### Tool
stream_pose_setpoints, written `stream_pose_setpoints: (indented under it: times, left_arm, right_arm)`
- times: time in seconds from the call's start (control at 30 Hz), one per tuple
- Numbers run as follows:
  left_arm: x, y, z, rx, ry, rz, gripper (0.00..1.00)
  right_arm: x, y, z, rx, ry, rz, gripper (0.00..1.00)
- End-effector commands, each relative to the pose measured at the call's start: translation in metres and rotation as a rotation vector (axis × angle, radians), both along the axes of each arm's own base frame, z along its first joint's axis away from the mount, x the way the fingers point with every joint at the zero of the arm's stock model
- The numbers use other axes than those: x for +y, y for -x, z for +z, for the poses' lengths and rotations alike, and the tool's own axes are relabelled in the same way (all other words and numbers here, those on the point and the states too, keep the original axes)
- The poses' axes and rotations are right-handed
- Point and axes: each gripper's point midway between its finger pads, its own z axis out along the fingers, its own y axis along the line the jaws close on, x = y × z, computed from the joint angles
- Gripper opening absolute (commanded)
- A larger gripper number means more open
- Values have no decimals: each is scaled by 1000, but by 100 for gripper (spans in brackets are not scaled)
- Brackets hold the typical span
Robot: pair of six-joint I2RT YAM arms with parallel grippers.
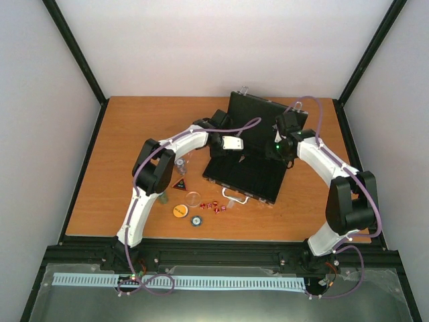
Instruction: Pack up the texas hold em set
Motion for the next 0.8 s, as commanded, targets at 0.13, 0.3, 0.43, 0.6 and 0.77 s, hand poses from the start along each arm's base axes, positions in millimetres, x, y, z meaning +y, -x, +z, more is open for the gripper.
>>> stream_pose_setpoints:
  times: [0.13, 0.3, 0.43, 0.6, 0.77]
  left_arm:
    - [15, -22, -12, -89, -88, 44, 36]
    - [17, -31, 1, -138, -97, 69, 36]
    - [19, -36, 5, -165, -102, 86, 37]
    - [20, -42, 9, -190, -103, 106, 39]
    - [17, -47, 17, -202, -81, 118, 47]
  right_arm:
    - [-14, 5, 3, -16, -8, -19, 42]
    - [-13, 7, 2, -10, -24, -17, 42]
    - [-10, 8, 1, -5, -38, -13, 42]
    - [-10, 9, 1, -3, -39, -6, 42]
    - [-8, 10, 0, 0, -46, -5, 42]
